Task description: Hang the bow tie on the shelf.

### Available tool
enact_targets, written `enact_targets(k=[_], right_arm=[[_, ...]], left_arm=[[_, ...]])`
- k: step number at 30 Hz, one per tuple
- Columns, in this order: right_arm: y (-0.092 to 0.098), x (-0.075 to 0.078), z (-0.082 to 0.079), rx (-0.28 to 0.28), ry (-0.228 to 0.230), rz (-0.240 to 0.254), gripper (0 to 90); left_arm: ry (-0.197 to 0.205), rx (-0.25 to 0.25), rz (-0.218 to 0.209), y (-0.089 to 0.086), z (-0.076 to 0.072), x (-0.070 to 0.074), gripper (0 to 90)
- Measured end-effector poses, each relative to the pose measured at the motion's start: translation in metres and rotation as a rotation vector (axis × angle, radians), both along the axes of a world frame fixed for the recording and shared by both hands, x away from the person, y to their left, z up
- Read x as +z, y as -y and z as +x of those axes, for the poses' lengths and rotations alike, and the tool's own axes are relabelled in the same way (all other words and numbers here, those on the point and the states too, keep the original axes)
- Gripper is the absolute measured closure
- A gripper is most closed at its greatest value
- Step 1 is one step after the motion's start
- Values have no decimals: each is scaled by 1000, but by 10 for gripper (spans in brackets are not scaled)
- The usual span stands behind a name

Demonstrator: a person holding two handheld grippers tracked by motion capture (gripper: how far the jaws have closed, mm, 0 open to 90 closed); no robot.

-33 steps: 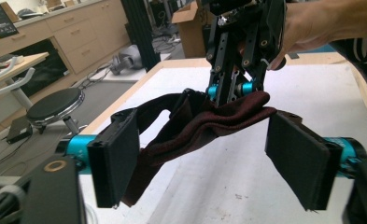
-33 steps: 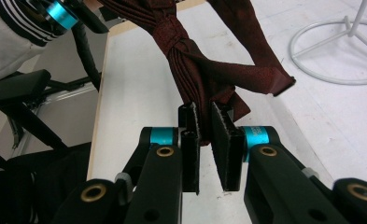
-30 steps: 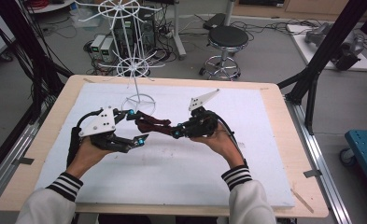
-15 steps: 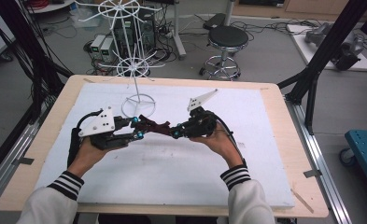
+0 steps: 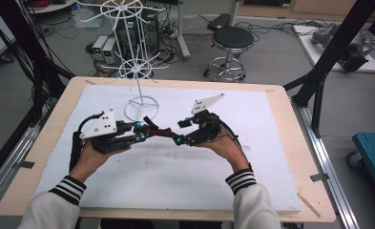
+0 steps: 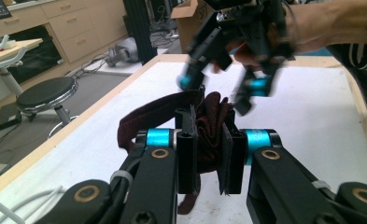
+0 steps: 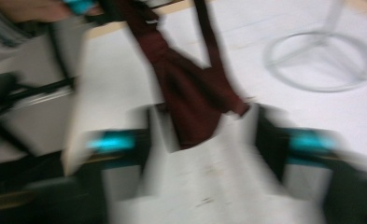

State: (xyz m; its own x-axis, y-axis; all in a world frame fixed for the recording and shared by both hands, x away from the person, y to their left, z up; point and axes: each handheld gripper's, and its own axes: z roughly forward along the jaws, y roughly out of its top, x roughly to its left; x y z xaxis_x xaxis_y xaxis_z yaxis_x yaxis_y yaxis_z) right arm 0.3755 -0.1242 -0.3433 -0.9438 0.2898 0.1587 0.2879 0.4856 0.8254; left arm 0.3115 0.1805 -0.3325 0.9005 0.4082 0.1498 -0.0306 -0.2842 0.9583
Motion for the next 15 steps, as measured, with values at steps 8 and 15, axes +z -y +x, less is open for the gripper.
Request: enact_targets(k=[8,15], right_arm=[[7,-4,-7,-138,130,-45,7],[22,-3,-16,-198,152,-10,7]], left_arm=[[-25,16,-34,-8,2,2,798],[-44,39,-72,-16,6,4,798]])
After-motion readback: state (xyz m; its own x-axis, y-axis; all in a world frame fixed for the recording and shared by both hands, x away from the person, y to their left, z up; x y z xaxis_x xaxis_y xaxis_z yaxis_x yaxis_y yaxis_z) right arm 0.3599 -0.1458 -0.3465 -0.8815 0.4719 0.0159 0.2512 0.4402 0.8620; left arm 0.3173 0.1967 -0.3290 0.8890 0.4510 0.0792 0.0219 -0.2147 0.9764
